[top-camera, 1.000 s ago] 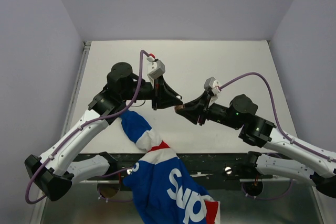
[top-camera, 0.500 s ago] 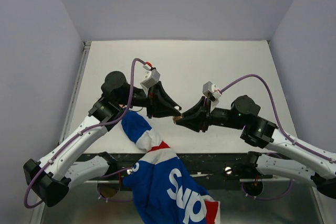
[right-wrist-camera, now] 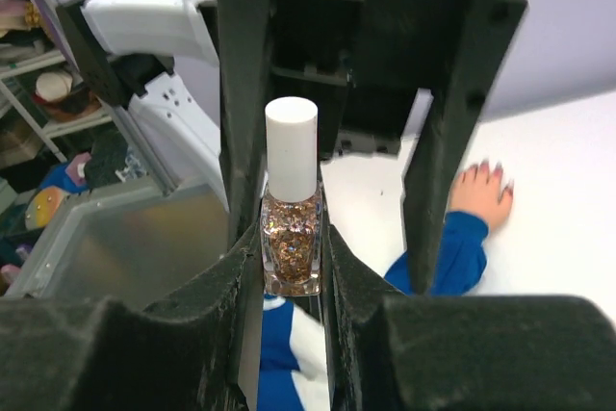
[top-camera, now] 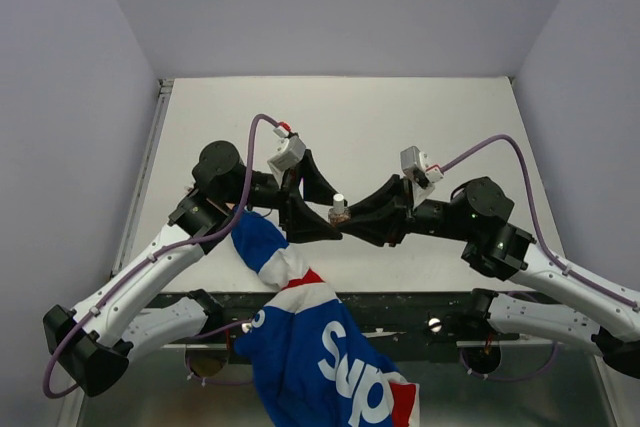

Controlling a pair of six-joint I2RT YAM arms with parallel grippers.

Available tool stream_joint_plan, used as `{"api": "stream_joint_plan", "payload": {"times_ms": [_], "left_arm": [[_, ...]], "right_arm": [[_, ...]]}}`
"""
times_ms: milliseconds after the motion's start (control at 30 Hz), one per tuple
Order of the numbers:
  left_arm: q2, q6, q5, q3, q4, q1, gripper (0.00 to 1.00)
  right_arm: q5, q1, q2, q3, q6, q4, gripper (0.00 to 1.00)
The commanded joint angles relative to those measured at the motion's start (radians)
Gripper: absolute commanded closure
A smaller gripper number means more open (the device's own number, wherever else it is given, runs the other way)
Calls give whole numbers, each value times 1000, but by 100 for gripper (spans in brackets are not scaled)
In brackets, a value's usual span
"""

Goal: Paint the nails

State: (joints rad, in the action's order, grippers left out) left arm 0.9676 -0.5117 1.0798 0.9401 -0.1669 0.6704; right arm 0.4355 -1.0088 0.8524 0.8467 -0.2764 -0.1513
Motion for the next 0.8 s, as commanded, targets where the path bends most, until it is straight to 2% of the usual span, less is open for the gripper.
{"api": "stream_joint_plan", "payload": {"times_ms": [0,67,200,400,533,633,767], "left_arm": [[-27,68,-109,11,115,8,8],[-39,82,-136,16,128,6,1],[-75,110,-187,29,165,0,1],[-197,274,-447,77,351,-9,2],[-236,328,-533,111,435,-11,1],[-230,273,-624,141,446,-11,1],[-195,135,-811,146,405,1,4]], "right_arm": [[9,-5,0,57,31,-88,99],[-4,-7,7,60,45,-70,99],[-49,-7,11,64,69,-36,99],[-150,-5,4,52,94,-2,99],[-225,-7,13,51,114,12,99],[-282,-7,37,54,126,24,99],[-398,-8,88,58,123,24,99]]}}
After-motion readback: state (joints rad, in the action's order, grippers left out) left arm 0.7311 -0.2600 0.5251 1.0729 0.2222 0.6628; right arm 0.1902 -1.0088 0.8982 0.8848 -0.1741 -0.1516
